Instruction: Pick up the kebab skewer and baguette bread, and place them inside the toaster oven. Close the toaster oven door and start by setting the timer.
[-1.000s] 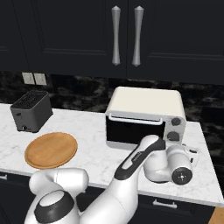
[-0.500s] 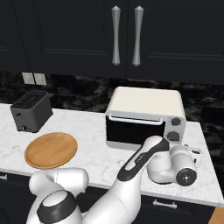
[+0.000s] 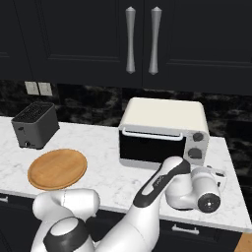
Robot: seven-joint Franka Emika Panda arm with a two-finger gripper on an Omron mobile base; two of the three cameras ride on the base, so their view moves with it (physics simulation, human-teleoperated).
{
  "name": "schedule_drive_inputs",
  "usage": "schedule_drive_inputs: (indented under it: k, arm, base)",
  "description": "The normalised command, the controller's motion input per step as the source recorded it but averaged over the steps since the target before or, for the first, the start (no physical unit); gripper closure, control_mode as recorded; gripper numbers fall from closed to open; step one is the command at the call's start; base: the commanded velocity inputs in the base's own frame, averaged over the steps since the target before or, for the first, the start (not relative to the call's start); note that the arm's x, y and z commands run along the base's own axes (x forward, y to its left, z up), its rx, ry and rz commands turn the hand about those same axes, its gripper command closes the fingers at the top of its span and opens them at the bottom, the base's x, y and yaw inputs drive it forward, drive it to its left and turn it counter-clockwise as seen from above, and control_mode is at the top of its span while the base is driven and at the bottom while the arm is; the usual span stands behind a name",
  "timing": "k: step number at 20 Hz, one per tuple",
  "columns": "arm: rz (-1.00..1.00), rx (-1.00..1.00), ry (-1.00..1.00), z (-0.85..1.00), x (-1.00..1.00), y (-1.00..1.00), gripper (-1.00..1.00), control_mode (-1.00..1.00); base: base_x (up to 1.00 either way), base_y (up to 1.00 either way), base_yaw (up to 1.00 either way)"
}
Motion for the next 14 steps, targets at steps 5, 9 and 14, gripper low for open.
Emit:
schedule_drive_inputs:
  k: [5,9,14]
  arm:
    - [0.00,0.00,0.00,0.00,0.02,-0.02,-1.00,-1.00]
    - [0.02,-0.02,0.00,0.00,0.03,-0.04,-1.00,-1.00]
    - [0.05,-0.07,0.00,0.00,0.00,-0.01,-1.00,-1.00]
  base:
    - [0.00,0.00,0.00]
    - [0.00,0.00,0.00]
    - [0.00,0.00,0.00]
